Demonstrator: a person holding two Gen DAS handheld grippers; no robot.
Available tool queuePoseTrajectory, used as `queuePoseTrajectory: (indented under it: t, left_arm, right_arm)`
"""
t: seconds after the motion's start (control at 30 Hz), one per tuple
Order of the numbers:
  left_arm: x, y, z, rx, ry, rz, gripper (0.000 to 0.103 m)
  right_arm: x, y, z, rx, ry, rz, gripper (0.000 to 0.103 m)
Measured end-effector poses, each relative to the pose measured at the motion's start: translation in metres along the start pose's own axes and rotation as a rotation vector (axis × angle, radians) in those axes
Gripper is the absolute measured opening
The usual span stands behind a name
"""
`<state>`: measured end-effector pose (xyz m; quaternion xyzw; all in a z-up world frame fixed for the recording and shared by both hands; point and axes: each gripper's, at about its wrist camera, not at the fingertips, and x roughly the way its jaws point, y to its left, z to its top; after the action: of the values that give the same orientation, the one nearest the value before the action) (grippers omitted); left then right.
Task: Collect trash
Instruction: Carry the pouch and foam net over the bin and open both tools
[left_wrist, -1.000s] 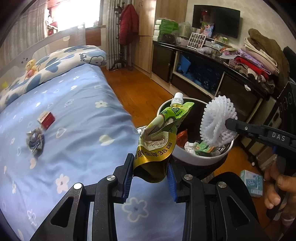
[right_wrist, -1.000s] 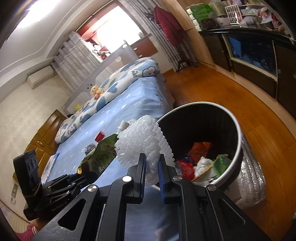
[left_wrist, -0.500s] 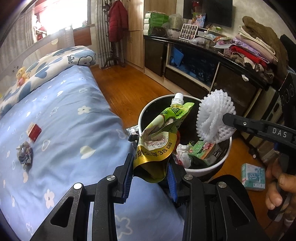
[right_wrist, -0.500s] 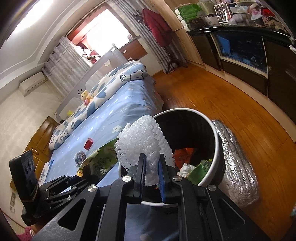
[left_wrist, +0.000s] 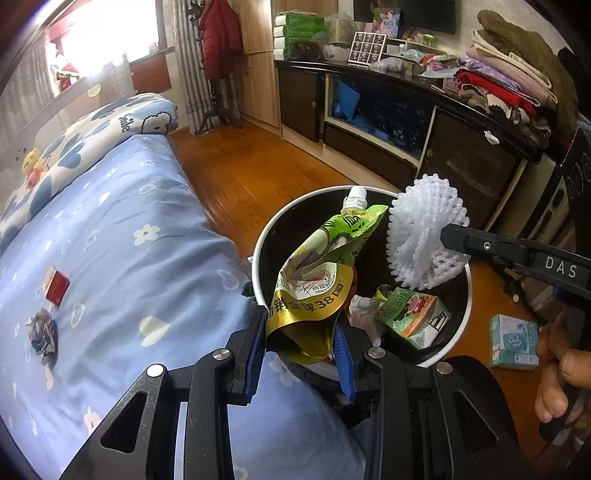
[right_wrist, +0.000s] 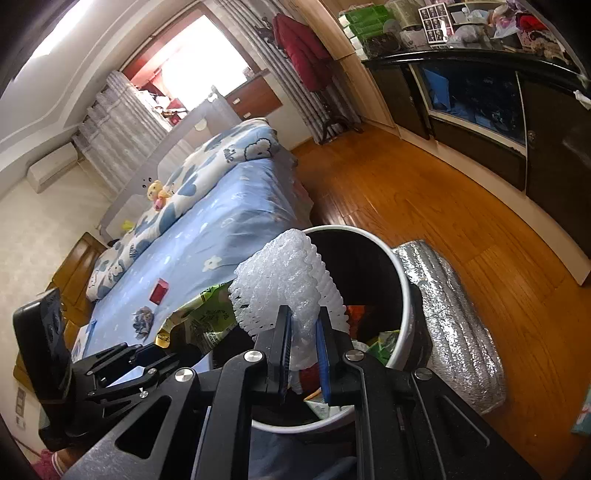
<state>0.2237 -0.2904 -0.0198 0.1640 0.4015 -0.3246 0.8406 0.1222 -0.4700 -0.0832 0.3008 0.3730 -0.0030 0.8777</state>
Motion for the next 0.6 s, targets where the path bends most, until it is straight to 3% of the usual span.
queuePoseTrajectory:
  t: [0.4,0.5,0.6]
  left_arm:
    - [0.016,-0.006,0.012,0.001,0.025,-0.014,0.034]
    - [0.017,-0.005,0.014,-0.002,0.030,-0.028,0.035]
    - [0.014,-0.006,0.014,-0.009,0.025,-0.031,0.041]
  right_arm:
    - [0.009,-0.009,0.008,0.007,0.029,-0.026,0.013]
    - [0.013,-0.010,0.010,0.007,0.041,-0.030,0.017]
    - [0.015,-0.011,0.011,0.011,0.049,-0.033,0.019]
